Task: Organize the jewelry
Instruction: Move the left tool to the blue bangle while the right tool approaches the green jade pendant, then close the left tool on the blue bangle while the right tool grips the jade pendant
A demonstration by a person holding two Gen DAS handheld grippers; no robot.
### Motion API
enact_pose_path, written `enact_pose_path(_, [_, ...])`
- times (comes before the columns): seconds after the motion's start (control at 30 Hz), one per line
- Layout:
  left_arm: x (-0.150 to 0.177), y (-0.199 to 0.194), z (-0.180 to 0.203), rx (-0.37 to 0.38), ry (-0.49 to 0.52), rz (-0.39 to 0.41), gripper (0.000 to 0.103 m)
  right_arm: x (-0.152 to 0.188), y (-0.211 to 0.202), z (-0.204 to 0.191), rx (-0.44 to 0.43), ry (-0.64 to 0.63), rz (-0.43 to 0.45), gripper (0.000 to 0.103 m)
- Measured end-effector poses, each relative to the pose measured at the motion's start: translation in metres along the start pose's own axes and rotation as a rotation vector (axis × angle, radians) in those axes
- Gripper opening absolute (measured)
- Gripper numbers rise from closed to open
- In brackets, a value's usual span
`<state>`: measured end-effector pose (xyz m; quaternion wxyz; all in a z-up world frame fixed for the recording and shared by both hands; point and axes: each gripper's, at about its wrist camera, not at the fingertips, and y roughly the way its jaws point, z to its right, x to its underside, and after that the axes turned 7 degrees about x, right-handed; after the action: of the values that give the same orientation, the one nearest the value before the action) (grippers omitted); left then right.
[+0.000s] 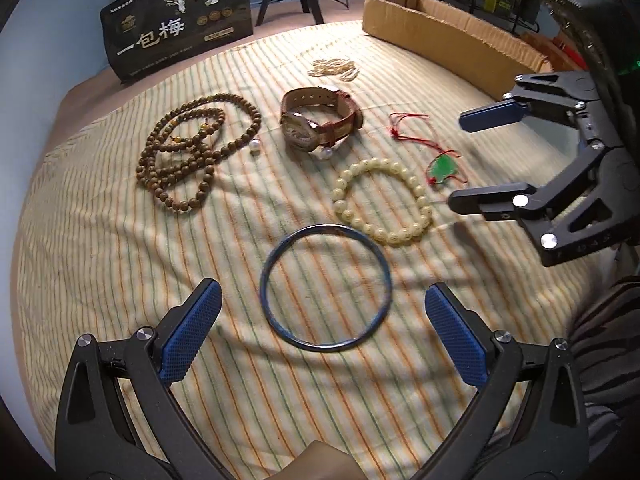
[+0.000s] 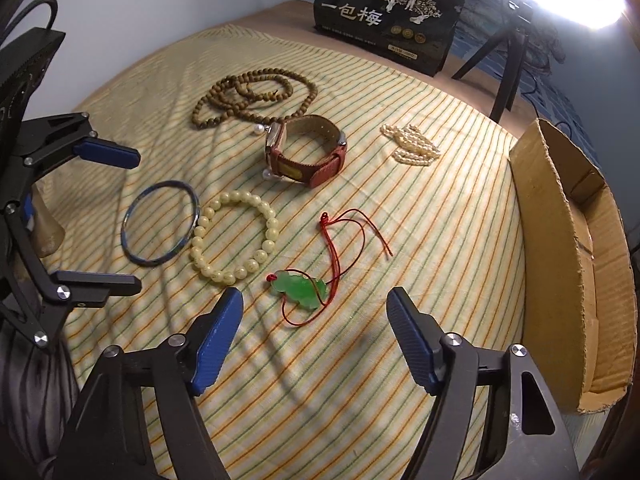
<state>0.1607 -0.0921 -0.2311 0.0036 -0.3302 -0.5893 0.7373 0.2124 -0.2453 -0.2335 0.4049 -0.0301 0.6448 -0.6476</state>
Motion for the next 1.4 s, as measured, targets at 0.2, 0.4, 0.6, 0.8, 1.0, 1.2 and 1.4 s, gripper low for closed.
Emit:
enact_pose_path(0.2, [0.006,0.008,-0.011,-0.017,-0.058,0.001,0.102,-0.002,0.002,-0.004,0.01,-0.011,0.002,0.071])
enact_pose_path(0.4, [0.008,0.007,-0.017,0.005,-0.092,0.016,0.087,-0.004,0.009,-0.008,0.005,-0.014,-0.01,0.06])
enact_pose_path(0.6, [0.007,0.004,-0.022,0.03,-0.123,0.033,0.074,-0.005,0.012,-0.012,-0.016,-0.014,-0.018,0.042])
enact_pose_path(0.8, [0.007,0.003,-0.023,0.037,-0.137,0.048,0.074,-0.006,0.012,-0.013,-0.031,-0.004,-0.019,0.021])
enact_pose_path(1.0, [0.009,-0.003,-0.027,0.04,-0.158,0.059,0.074,-0.005,0.01,-0.013,-0.031,0.008,-0.012,0.019])
enact_pose_path(1.2, [0.008,-0.009,-0.029,0.028,-0.17,0.073,0.074,-0.004,0.005,-0.01,-0.029,0.024,0.005,0.019])
enact_pose_path(1.4, [0.004,-0.022,-0.028,0.017,-0.176,0.107,0.074,-0.002,-0.006,-0.007,-0.012,0.033,0.03,0.019])
